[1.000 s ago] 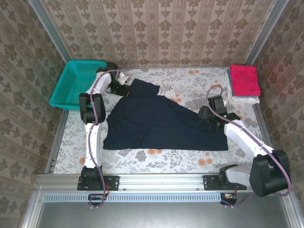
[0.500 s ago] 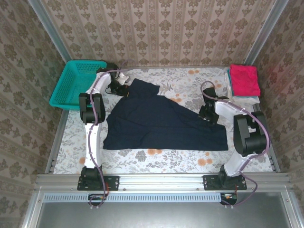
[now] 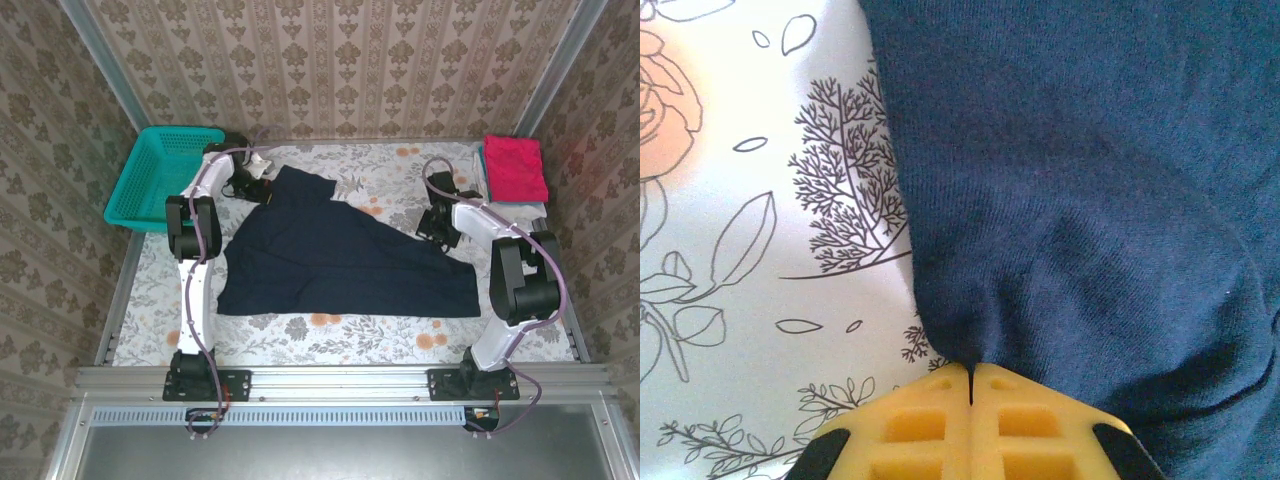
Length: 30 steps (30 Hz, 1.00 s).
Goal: Fold and stack the t-shirts
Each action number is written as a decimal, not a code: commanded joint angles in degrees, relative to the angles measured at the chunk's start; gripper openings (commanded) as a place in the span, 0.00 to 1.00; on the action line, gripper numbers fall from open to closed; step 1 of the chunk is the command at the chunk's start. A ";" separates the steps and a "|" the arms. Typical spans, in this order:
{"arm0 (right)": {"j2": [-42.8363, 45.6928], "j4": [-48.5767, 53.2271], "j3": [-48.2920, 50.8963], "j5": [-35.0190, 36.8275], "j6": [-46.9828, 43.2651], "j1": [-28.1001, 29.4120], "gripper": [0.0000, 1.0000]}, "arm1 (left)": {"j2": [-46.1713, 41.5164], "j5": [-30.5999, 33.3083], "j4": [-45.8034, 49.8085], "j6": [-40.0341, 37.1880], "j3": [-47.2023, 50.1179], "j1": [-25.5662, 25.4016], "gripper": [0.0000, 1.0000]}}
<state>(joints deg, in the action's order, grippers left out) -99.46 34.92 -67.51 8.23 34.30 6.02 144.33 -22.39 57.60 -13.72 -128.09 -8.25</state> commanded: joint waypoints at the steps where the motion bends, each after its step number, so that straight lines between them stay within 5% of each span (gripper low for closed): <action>1: -2.98 -0.69 -4.19 6.13 -2.66 -2.27 0.00 | -2.66 -3.66 0.36 0.65 1.46 0.47 0.00; 14: -23.55 -1.55 -28.95 9.42 -8.02 -9.38 0.03 | -3.18 -2.09 -0.47 0.85 1.97 0.78 0.00; 15: -24.20 -1.23 -29.85 9.35 -7.89 -9.60 0.08 | -3.18 -2.13 -0.46 0.86 1.97 0.78 0.00; 19: -23.29 -1.57 -30.11 8.72 -7.57 -9.98 0.56 | -3.38 -1.78 -0.48 0.87 1.90 0.80 0.00; 22: -20.47 -3.52 -27.11 8.54 -5.39 -9.98 0.67 | -3.45 -1.94 -0.52 0.85 1.96 0.78 0.00; 30: -25.41 -0.38 -30.64 4.47 -0.85 -9.97 0.53 | -3.45 -2.71 -1.50 1.41 1.88 0.79 0.00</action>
<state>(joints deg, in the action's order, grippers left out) -122.85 32.36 -95.50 14.09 31.11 -4.08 143.81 -24.21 56.47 -13.04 -126.72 -7.77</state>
